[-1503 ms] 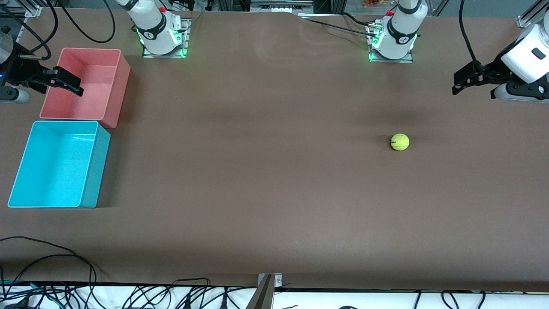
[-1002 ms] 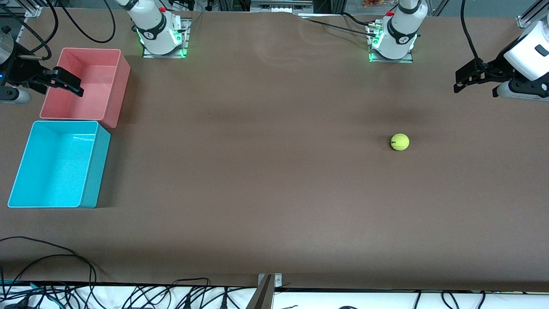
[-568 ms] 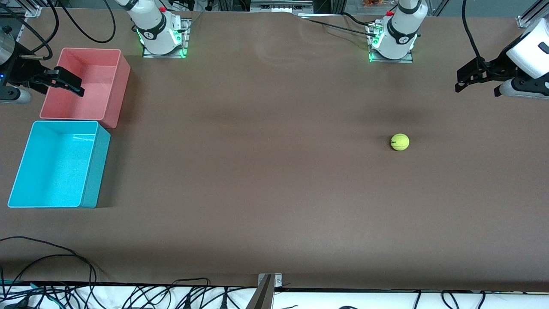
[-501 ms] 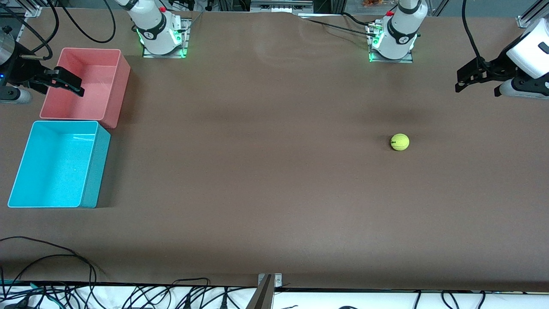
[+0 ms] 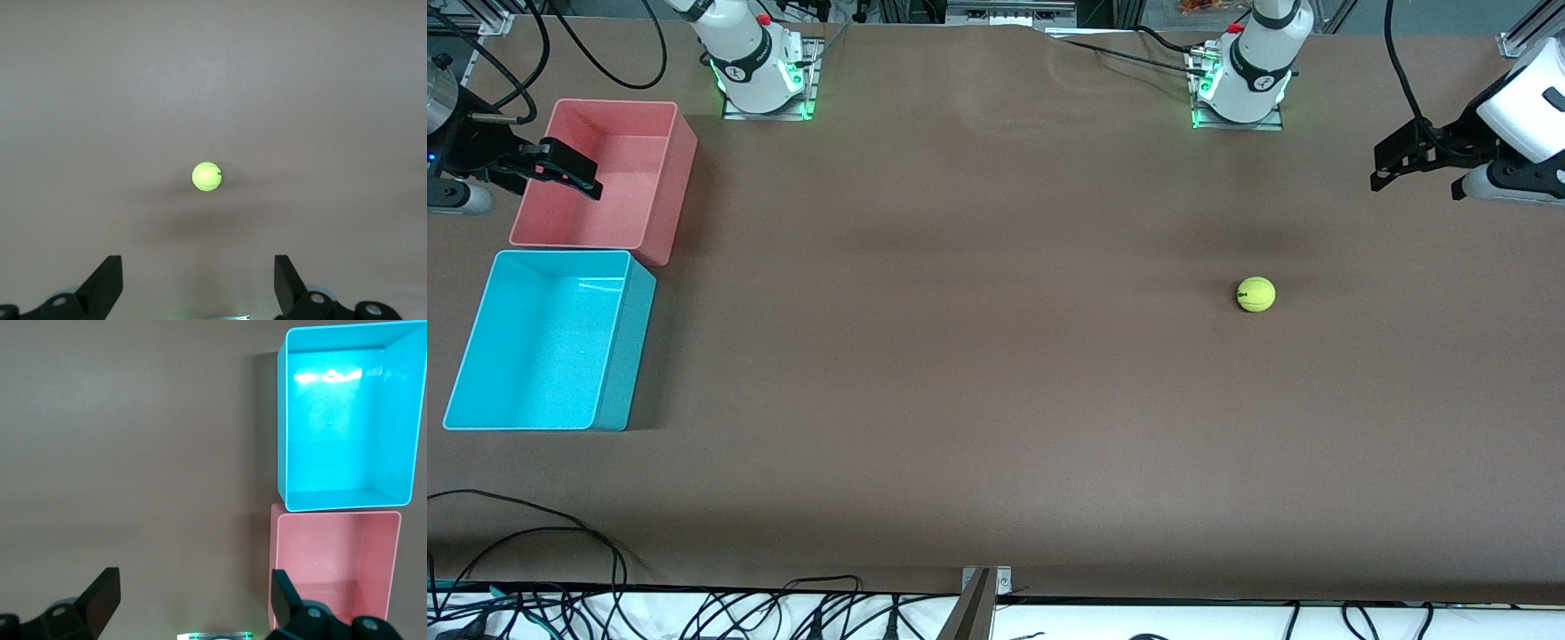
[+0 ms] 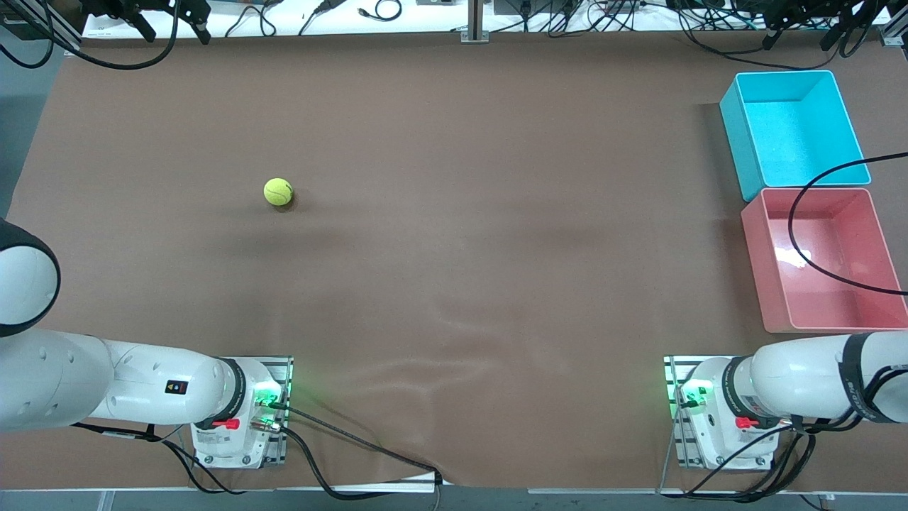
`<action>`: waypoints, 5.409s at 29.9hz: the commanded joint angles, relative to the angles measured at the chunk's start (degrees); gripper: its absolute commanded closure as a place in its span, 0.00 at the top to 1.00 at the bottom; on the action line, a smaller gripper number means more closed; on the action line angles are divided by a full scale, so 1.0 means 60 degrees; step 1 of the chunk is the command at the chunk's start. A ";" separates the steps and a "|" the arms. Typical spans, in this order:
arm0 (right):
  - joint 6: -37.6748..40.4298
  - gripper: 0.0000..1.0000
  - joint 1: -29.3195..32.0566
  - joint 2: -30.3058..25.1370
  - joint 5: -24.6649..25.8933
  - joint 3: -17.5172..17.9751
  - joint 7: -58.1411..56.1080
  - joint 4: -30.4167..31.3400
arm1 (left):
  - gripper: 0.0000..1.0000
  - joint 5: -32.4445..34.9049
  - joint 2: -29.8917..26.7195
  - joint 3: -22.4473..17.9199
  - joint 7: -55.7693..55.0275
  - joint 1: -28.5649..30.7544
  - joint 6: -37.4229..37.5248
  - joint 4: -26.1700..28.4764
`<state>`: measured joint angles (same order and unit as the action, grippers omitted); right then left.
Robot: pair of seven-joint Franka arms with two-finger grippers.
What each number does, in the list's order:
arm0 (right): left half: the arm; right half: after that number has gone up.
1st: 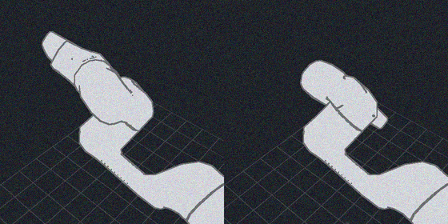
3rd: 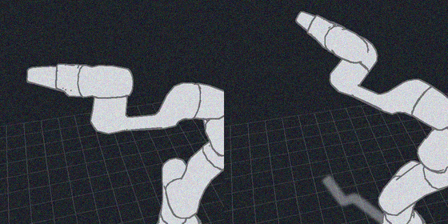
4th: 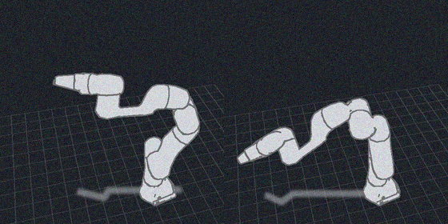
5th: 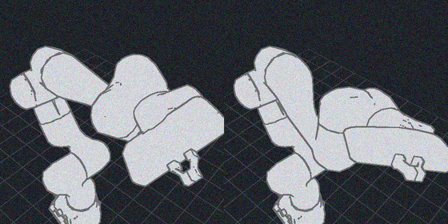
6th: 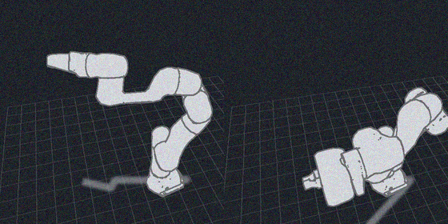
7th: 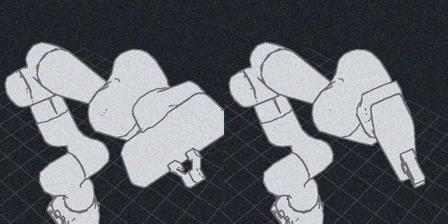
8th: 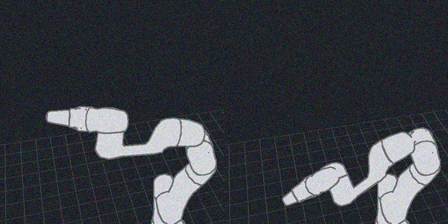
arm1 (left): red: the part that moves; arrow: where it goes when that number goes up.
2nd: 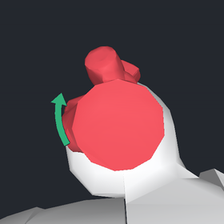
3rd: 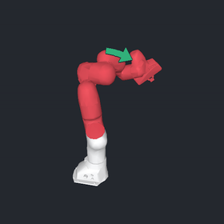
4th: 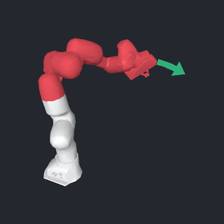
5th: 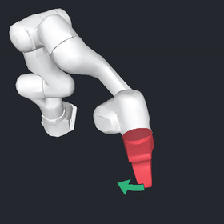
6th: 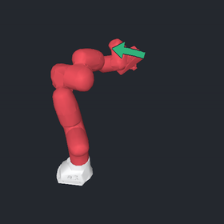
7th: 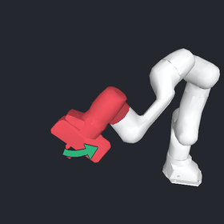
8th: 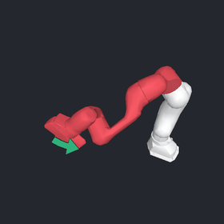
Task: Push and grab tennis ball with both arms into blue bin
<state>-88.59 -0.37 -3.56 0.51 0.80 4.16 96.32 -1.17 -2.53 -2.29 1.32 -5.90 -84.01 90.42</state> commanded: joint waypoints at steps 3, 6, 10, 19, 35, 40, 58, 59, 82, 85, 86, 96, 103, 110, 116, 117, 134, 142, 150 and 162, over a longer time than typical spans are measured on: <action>0.0073 1.00 -0.0026 -0.0139 -0.0144 -0.0016 -0.0107 0.0046 | 1.00 0.0210 0.0099 0.0030 0.0191 0.0046 0.0247 -0.0290; 0.0073 1.00 -0.0026 -0.0139 -0.0144 -0.0016 -0.0107 0.0046 | 1.00 0.0210 0.0099 0.0030 0.0191 0.0046 0.0247 -0.0290; 0.0073 1.00 -0.0026 -0.0139 -0.0144 -0.0016 -0.0092 0.0046 | 1.00 0.0210 0.0099 0.0030 0.0191 0.0031 0.0247 -0.0291; 0.0073 1.00 -0.0026 -0.0154 -0.0144 0.0013 -0.0033 0.0046 | 1.00 0.0210 0.0099 0.0030 0.0191 0.0046 0.0247 -0.0305; 0.0161 1.00 -0.0041 -0.0169 -0.0144 0.0071 0.0054 0.0046 | 1.00 0.0122 0.0187 0.0030 0.0235 0.0060 0.0262 -0.0290; 0.0161 1.00 -0.0041 -0.0169 -0.0144 0.0086 0.0054 0.0046 | 1.00 0.0195 0.0362 0.0045 0.0249 0.0075 0.0349 -0.0217; 0.0117 1.00 -0.0041 -0.0169 -0.0129 0.0086 0.0054 0.0046 | 1.00 0.0210 0.0450 0.0030 0.0279 0.0280 0.0364 -0.0232; 0.0117 1.00 -0.0041 -0.0169 -0.0129 0.0086 0.0054 0.0046 | 1.00 0.0210 0.0494 0.0016 0.0293 0.0309 0.0321 -0.0188; 0.0088 1.00 -0.0041 -0.0169 -0.0129 0.0086 0.0054 0.0046 | 1.00 0.0151 0.0421 0.0030 0.0279 0.0661 -0.2461 0.2550; 0.0102 1.00 -0.0041 -0.0169 -0.0143 0.0086 0.0054 0.0046 | 1.00 0.0151 0.0421 0.0030 0.0279 0.0661 -0.2930 0.2960; 0.0088 1.00 -0.0041 -0.0169 -0.0129 0.0086 0.0054 0.0046 | 1.00 0.0151 0.0421 0.0030 0.0279 0.0661 -0.3077 0.3092; 0.0088 1.00 -0.0041 -0.0169 -0.0129 0.0086 0.0054 0.0046 | 1.00 0.0151 0.0494 0.0016 0.0279 0.0676 -0.4483 0.4337; 0.0088 1.00 -0.0041 -0.0154 -0.0144 0.0086 0.0054 0.0046 | 1.00 0.0210 0.0553 0.0016 0.0278 0.0793 -0.5581 0.5304; 0.0088 1.00 -0.0041 -0.0154 -0.0144 0.0086 0.0054 0.0046 | 0.92 0.0239 0.0597 0.0030 0.0760 0.0837 -0.6490 0.6139; 0.0088 1.00 -0.0041 -0.0169 -0.0144 0.0086 0.0055 0.0046 | 0.36 0.0298 0.0758 0.0016 0.2167 0.0939 -0.6638 0.6272; 0.0088 1.00 -0.0041 -0.0154 -0.0144 0.0086 0.0069 0.0046 | 0.29 0.0312 0.0758 0.0016 0.2226 0.0983 -0.6638 0.6272; 0.0088 1.00 -0.0041 -0.0154 -0.0144 0.0086 0.0054 0.0046 | 0.00 0.0400 0.1080 0.0030 0.5259 0.1174 -0.6638 0.6345; 0.0088 1.00 -0.0041 -0.0154 -0.0144 0.0086 0.0069 0.0046 | 0.00 0.0415 0.1256 0.0030 0.5756 0.1159 -0.6696 0.6565; 0.0088 1.00 -0.0041 -0.0154 -0.0144 0.0086 0.0069 0.0046 | 0.00 0.0912 0.1446 0.0045 0.7894 0.1159 -0.7384 0.6653; 0.0102 1.00 -0.0041 -0.0154 -0.0144 0.0086 0.0069 0.0046 | 0.00 0.0884 0.2339 0.0060 1.1218 0.1276 -0.9068 0.6711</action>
<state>-88.32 -0.43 -3.67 0.49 1.38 4.21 96.32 3.32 8.57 -2.18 59.58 0.78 -133.72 130.62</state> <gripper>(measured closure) 0.000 0.991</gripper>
